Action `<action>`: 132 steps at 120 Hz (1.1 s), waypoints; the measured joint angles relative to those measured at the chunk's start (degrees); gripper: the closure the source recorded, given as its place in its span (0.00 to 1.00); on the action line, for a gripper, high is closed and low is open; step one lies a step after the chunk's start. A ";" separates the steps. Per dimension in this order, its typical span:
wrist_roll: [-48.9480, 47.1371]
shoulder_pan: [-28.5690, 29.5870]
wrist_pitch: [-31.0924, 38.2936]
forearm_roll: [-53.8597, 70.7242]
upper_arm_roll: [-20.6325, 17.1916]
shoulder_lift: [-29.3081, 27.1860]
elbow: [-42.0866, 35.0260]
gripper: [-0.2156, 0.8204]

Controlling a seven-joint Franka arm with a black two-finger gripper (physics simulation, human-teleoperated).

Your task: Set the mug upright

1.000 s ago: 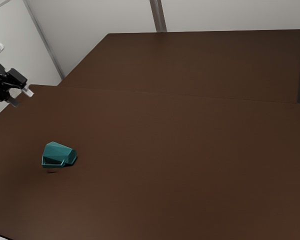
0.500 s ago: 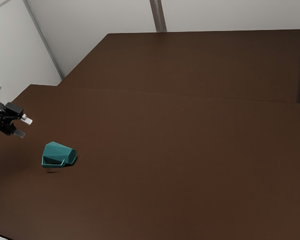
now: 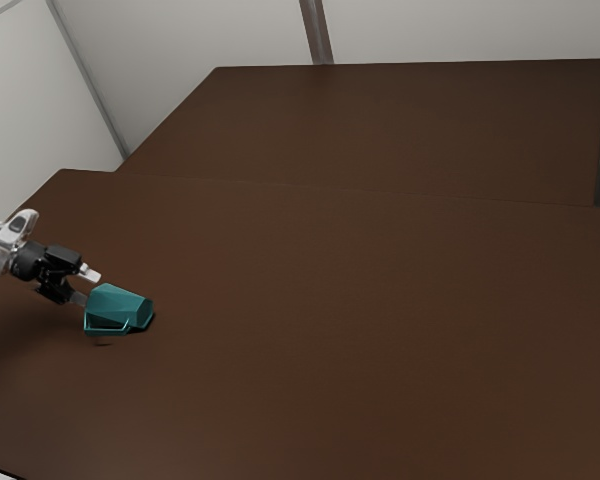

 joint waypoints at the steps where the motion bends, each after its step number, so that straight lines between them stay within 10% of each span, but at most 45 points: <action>1: 0.10 0.00 0.10 -0.13 -0.08 0.01 -0.09 0.21; 39: 2.93 0.01 3.10 -4.12 -2.34 0.23 -4.14 0.21; 74: 4.64 0.02 3.99 -5.51 -2.77 -0.03 -3.91 0.80; 132: 4.30 -2.08 5.70 -2.59 -8.49 -13.24 -7.97 0.94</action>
